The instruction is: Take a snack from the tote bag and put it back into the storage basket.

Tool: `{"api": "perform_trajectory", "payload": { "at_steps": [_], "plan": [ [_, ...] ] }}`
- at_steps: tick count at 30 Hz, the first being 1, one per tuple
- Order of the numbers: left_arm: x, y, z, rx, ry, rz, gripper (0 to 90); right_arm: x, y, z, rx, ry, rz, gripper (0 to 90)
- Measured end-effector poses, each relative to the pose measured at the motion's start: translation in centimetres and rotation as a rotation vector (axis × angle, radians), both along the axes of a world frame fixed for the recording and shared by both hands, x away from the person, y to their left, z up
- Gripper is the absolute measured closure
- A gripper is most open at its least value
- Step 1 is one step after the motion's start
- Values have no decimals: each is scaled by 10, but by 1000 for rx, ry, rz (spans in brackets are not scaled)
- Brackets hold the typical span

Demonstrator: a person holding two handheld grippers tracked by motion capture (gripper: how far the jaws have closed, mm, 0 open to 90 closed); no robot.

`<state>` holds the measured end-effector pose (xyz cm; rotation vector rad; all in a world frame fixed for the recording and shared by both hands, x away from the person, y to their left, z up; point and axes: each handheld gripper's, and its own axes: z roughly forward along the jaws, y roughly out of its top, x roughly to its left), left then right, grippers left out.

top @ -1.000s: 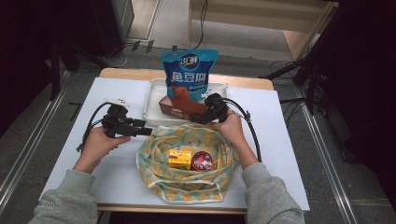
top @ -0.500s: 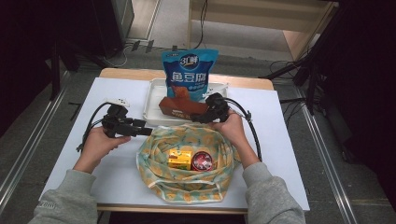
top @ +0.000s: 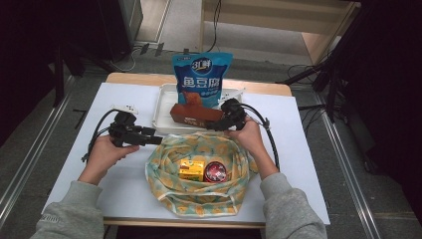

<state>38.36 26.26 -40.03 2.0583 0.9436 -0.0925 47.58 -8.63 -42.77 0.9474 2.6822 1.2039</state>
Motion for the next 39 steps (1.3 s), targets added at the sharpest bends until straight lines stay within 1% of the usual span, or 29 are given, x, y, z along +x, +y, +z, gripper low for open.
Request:
{"api": "perform_trajectory", "payload": {
  "at_steps": [5,9,10,12,18,25,31,37,39],
  "plan": [
    [0,0,0,0,0,-1,376,-1,-1,1,-18,-17,-13,221],
    [0,0,0,1,0,0,376,0,-2,3,-11,-19,-18,221],
    [0,0,0,-1,1,1,376,0,-3,4,-11,-26,-28,221],
    [0,0,0,0,1,1,376,0,-5,6,0,-27,-29,220],
    [0,1,0,-1,-1,1,376,-1,-7,10,-14,-35,-31,220],
    [0,1,0,-1,-2,1,376,-2,-13,18,-15,-49,-43,226],
    [0,1,0,2,0,3,376,-4,-22,26,3,-49,-60,237],
    [0,0,0,2,-3,2,376,-8,-23,33,13,-62,-59,247],
    [-1,1,1,1,-4,5,376,-11,-22,35,25,-67,-51,269]
  ]
}}
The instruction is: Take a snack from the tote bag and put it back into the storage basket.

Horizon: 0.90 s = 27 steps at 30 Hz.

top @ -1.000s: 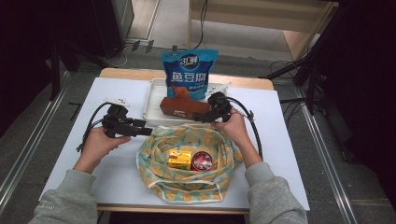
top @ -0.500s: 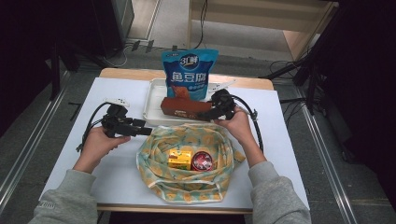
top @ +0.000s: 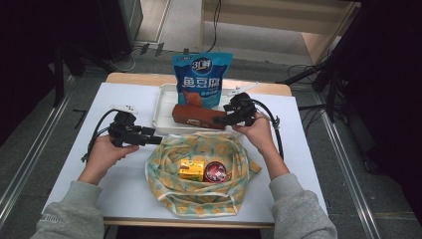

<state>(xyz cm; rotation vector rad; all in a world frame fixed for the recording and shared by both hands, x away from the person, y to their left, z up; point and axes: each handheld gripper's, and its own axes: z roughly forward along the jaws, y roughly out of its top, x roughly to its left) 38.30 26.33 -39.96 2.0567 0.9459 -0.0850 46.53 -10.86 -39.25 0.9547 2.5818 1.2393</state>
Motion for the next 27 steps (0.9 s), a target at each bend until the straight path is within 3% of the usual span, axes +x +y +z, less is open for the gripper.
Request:
{"api": "perform_trajectory", "payload": {
  "at_steps": [5,10,27],
  "plan": [
    [0,0,0,2,0,-1,376,-7,4,6,14,-15,12,314],
    [0,0,0,-5,-4,3,377,-9,9,3,10,-17,28,353],
    [0,1,1,-2,-6,1,378,-13,29,-19,43,-25,4,710]
  ]
}}
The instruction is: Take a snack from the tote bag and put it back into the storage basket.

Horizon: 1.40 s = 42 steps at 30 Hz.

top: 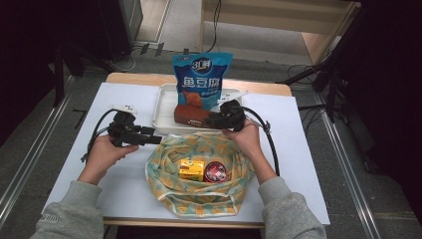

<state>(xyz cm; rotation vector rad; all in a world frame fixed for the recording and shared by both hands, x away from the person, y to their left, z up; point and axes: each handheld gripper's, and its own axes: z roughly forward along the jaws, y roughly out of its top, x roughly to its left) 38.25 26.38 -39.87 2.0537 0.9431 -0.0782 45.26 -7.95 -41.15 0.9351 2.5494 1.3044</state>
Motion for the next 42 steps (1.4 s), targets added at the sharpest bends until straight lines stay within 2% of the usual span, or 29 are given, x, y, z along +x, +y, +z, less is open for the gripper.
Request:
{"api": "perform_trajectory", "payload": {
  "at_steps": [1,4,10,17,22,33,42],
  "plan": [
    [0,0,0,0,0,0,377,0,0,0,0,0,0,710],
    [0,0,0,0,0,0,377,1,5,-3,14,16,3,792],
    [0,0,0,-2,-1,0,377,0,12,-6,-3,21,24,900],
    [0,0,0,0,0,-1,377,3,20,-13,-20,46,37,900],
    [0,-1,0,0,-2,-6,377,9,25,-18,-64,48,31,900],
    [0,-1,0,0,0,-7,377,21,26,-27,-64,60,-6,900],
    [0,0,0,-1,0,-6,377,30,37,-31,-73,66,-16,900]
  ]
}}
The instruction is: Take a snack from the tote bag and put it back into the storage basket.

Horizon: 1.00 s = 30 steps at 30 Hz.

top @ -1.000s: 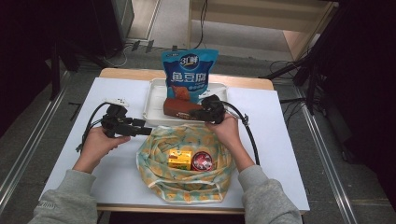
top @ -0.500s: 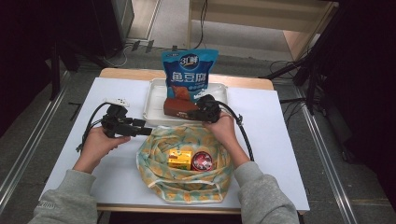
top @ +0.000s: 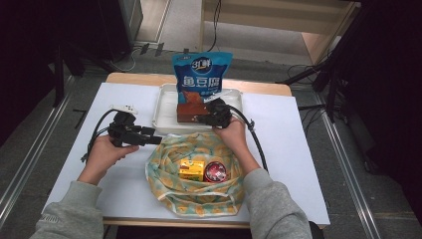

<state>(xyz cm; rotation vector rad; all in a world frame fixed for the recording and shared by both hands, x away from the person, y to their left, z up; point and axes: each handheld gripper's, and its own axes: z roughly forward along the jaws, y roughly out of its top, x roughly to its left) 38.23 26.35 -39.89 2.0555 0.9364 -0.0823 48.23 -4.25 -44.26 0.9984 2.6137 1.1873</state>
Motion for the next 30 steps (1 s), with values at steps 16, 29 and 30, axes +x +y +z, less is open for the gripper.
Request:
{"api": "perform_trajectory", "payload": {
  "at_steps": [16,29,30],
  "plan": [
    [0,-1,-1,10,-2,-5,377,12,5,-8,52,3,-57,900],
    [0,-2,-1,12,-4,-9,377,13,5,-1,68,20,-48,900],
    [0,-2,-1,17,-4,-12,376,12,5,1,70,18,-48,900]
  ]
}}
